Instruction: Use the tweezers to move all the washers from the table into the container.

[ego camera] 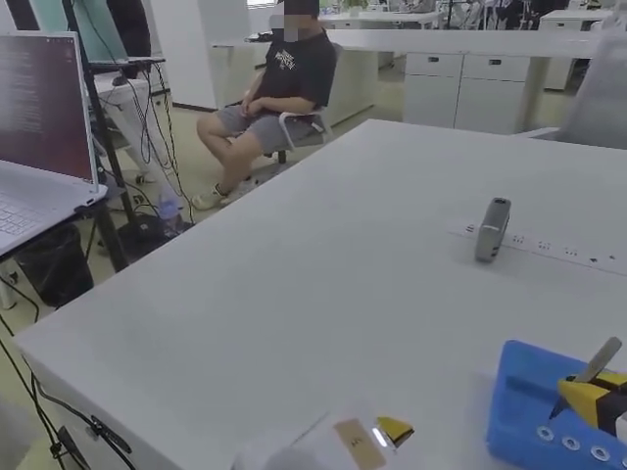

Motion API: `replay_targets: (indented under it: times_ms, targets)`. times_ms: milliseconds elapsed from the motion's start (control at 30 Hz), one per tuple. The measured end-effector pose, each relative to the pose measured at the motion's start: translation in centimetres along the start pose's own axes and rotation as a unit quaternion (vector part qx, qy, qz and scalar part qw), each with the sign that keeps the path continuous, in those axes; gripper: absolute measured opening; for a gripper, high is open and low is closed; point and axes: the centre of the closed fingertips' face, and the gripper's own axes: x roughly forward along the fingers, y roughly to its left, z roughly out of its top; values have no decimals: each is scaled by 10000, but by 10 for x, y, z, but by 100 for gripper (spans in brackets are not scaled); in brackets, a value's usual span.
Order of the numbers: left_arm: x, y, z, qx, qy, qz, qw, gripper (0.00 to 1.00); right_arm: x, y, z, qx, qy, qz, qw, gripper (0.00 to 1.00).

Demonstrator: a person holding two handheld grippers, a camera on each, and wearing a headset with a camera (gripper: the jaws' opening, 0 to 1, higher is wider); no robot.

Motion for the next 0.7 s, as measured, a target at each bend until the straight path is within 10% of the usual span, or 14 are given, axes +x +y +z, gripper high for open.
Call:
replay_targets:
  times_ms: [333, 700]
  targets:
    - [2, 1, -3, 15, 31, -17, 10000, 60, -32, 39, 17, -42, -347, 253, 9991, 4]
    - [2, 1, -4, 31, 51, -21, 10000, 60, -40, 51, -29, 98, 99, 281, 9995, 4]
